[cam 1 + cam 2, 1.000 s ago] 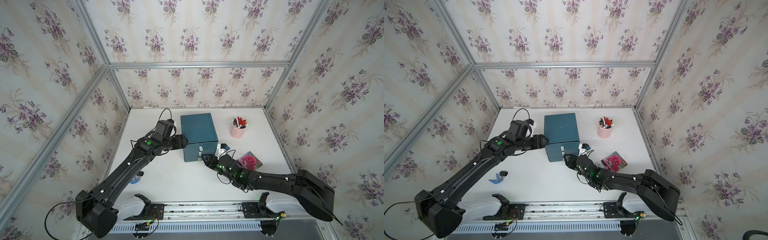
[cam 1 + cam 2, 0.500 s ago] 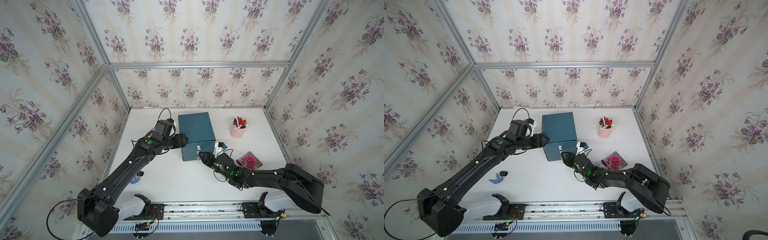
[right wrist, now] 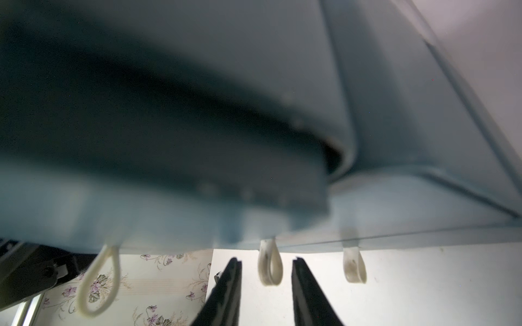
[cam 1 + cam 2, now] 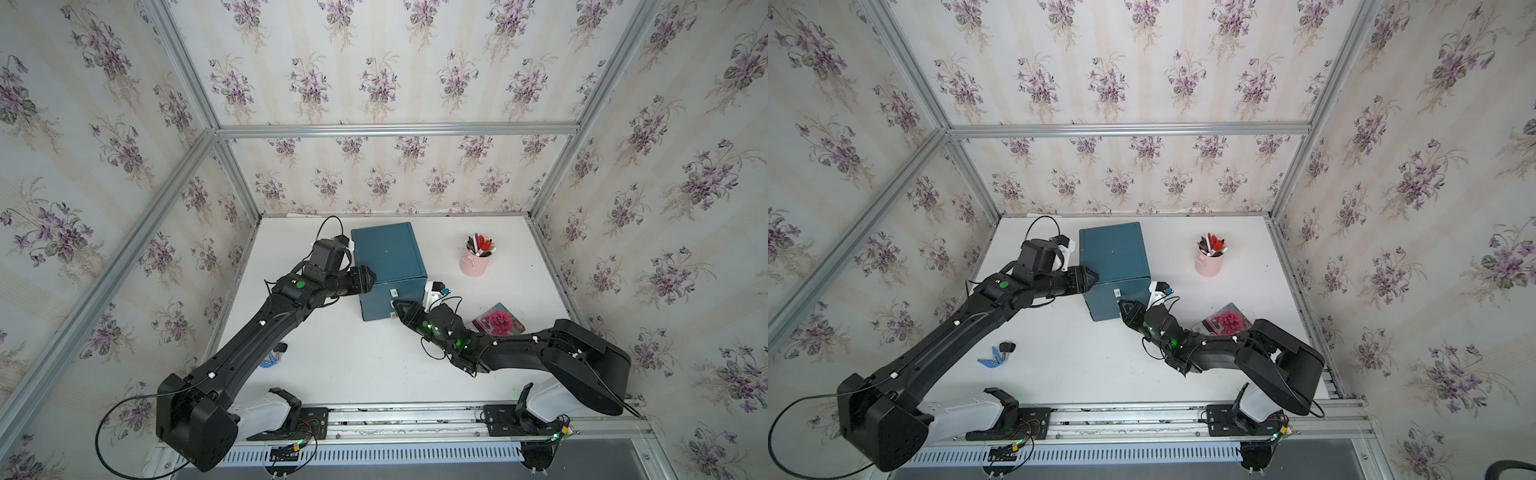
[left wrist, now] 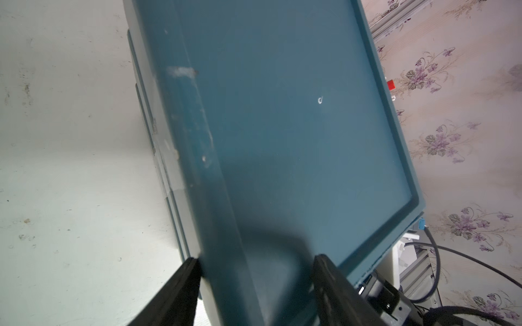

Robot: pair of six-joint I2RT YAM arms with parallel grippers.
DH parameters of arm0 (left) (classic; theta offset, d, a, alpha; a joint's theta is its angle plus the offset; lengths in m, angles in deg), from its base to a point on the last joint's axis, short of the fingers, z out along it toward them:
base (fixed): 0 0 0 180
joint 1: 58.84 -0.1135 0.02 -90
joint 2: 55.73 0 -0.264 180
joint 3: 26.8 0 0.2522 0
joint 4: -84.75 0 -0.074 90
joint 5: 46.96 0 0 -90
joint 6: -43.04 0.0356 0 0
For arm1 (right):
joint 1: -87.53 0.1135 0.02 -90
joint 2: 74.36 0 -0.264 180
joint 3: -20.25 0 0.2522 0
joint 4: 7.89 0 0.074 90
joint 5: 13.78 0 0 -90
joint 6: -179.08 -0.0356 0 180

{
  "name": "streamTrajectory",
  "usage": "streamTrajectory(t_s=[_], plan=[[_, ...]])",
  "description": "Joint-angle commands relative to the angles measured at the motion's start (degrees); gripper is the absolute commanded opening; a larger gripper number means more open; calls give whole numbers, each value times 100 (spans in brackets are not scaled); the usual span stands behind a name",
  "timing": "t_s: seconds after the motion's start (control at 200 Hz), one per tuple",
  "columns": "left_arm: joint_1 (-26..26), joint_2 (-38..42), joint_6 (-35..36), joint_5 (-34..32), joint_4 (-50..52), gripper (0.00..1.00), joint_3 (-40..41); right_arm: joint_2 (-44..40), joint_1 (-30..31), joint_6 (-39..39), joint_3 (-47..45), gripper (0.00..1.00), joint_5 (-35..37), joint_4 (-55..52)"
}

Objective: Take the seed bags out of the drawer
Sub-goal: Open the drawer in the storage box.

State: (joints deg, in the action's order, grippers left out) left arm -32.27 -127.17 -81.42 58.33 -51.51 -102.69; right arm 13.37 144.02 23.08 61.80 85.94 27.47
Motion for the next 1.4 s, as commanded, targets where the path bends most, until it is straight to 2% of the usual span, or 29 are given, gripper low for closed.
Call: streamTrajectory(t_s=[0.0,0.19,0.31,0.535,0.729,0.999,1.104,1.394], plan=[[15,-119,311,105,728,63,53,25,48,27,-155,37,-197,578],[15,-116,403,71,776,62,39,245,45,-14,-88,34,-262,770],[13,-101,488,36,839,62,18,199,46,-21,-143,27,-103,769],[-94,-96,554,35,837,62,28,212,63,36,-88,0,-189,483],[-192,-208,594,62,808,62,-79,-134,238,78,-343,0,-60,162],[-238,-514,703,44,693,60,-308,-1125,1115,322,-663,0,531,-908],[-226,-659,885,-180,752,59,-438,-1496,1382,370,-705,0,710,-1324],[-223,-793,1032,-421,791,57,-521,-2022,2022,554,-481,0,1205,-2421]])
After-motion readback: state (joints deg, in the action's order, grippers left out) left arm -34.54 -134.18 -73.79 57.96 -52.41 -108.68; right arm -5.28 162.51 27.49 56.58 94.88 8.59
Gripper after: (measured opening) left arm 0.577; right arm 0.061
